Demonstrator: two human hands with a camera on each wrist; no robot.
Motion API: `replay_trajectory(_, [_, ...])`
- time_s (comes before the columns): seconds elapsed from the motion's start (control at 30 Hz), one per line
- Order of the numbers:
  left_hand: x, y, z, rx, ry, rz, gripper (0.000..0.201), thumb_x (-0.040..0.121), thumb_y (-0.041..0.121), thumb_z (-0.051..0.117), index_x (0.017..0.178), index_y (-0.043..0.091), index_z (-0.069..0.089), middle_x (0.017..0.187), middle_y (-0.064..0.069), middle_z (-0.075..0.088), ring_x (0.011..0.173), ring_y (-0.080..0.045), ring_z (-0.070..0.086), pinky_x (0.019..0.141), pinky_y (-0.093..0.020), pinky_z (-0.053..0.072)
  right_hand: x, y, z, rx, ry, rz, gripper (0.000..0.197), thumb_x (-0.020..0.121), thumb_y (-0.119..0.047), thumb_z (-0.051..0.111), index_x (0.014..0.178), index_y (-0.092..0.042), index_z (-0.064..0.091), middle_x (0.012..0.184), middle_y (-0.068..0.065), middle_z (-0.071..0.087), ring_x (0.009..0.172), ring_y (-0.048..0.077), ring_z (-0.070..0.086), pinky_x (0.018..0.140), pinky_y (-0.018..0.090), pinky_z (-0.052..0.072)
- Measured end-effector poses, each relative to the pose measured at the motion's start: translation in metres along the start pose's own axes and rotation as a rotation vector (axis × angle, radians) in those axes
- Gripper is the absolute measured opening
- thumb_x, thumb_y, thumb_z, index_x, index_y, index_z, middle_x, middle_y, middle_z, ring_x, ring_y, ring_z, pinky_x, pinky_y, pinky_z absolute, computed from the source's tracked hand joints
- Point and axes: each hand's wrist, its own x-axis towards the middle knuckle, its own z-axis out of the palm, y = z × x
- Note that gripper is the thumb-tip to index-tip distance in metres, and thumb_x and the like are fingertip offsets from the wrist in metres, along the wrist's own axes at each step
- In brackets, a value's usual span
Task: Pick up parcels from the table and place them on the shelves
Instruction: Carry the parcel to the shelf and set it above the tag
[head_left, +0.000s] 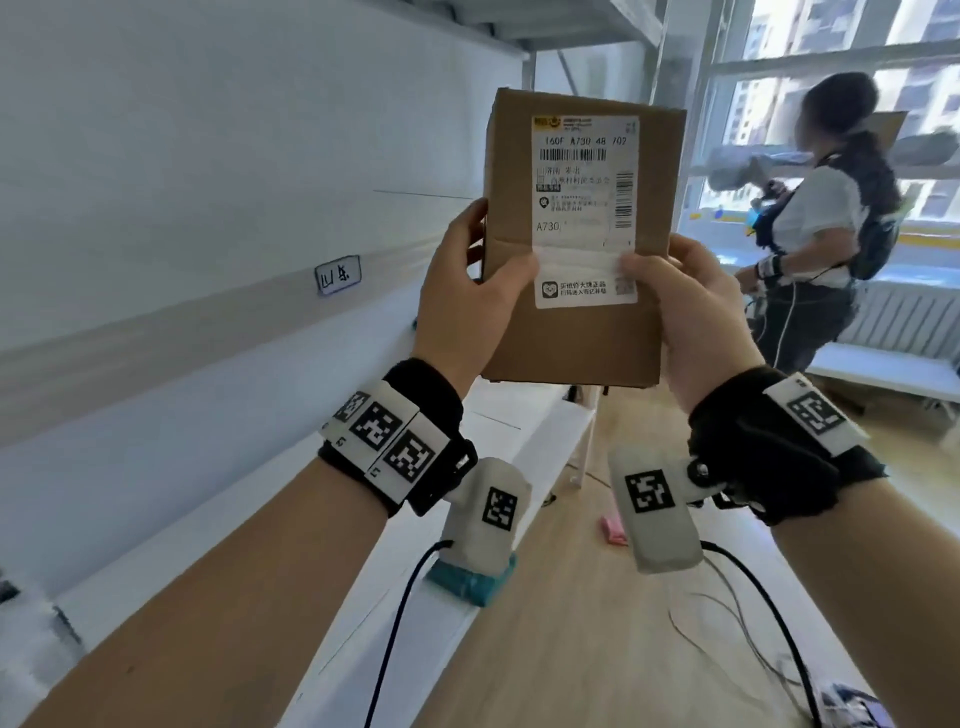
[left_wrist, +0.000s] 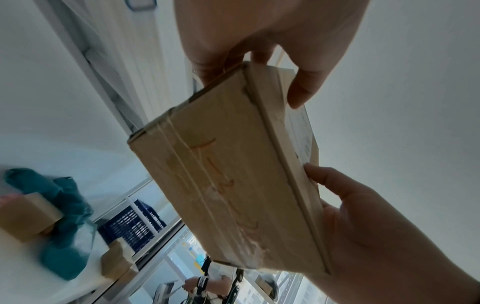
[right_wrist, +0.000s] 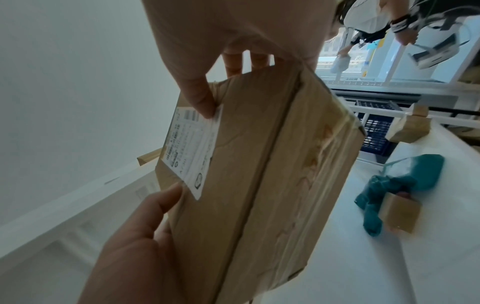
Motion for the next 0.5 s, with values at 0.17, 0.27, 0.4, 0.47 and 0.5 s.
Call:
replay_trajectory(0.17, [0.077, -0.021, 0.038, -0.038, 0.057, 0.047, 0.037, 0.086, 0.018, 0.064, 0.119, 0.024, 0.048, 0.119, 0.008, 0.063, 0.11, -0.009, 0.062, 0.089, -0.026, 0.055, 0.09, 0.003, 0.002, -0.001, -0.025, -0.078, 0.026, 0.083, -0.016, 0.066, 0.108, -0.021, 0.06, 0.105, 0.001, 0.073, 0.093, 0.017, 0.071, 0.078, 0.029, 0.058])
replay_trajectory(0.27, [0.125, -0.027, 0.063, -0.052, 0.08, 0.061, 0.031, 0.085, 0.02, 0.063, 0.111, 0.027, 0.046, 0.12, 0.004, 0.065, 0.111, -0.013, 0.063, 0.089, -0.028, 0.055, 0.146, -0.002, 0.0, -0.023, -0.028, -0.123, 0.025, 0.082, -0.02, 0.069, 0.102, -0.022, 0.056, 0.106, 0.001, 0.071, 0.096, 0.018, 0.071, 0.076, 0.03, 0.058])
replay_trajectory(0.4, [0.173, -0.043, 0.099, -0.057, 0.088, 0.087, 0.035, 0.081, 0.023, 0.064, 0.112, 0.027, 0.048, 0.121, 0.003, 0.065, 0.111, -0.014, 0.063, 0.092, -0.032, 0.055, 0.216, 0.0, -0.009, -0.033, -0.031, -0.138, 0.026, 0.077, -0.024, 0.072, 0.097, -0.022, 0.055, 0.109, 0.005, 0.068, 0.101, 0.023, 0.07, 0.082, 0.037, 0.06])
replay_trajectory(0.47, [0.191, -0.053, 0.115, -0.042, 0.095, 0.081, 0.035, 0.083, 0.021, 0.064, 0.114, 0.026, 0.048, 0.121, 0.004, 0.065, 0.111, -0.012, 0.063, 0.089, -0.026, 0.054, 0.245, 0.007, -0.016, -0.036, -0.049, -0.122, 0.029, 0.077, -0.025, 0.072, 0.1, -0.02, 0.056, 0.11, 0.006, 0.069, 0.097, 0.022, 0.071, 0.079, 0.039, 0.06])
replay_trajectory(0.5, [0.203, -0.059, 0.127, -0.026, 0.106, 0.086, 0.034, 0.085, 0.019, 0.064, 0.115, 0.026, 0.048, 0.121, 0.006, 0.064, 0.11, -0.011, 0.063, 0.086, -0.022, 0.054, 0.265, 0.011, -0.023, -0.031, -0.068, -0.114, 0.029, 0.078, -0.025, 0.071, 0.102, -0.019, 0.056, 0.112, 0.007, 0.069, 0.092, 0.02, 0.071, 0.073, 0.035, 0.061])
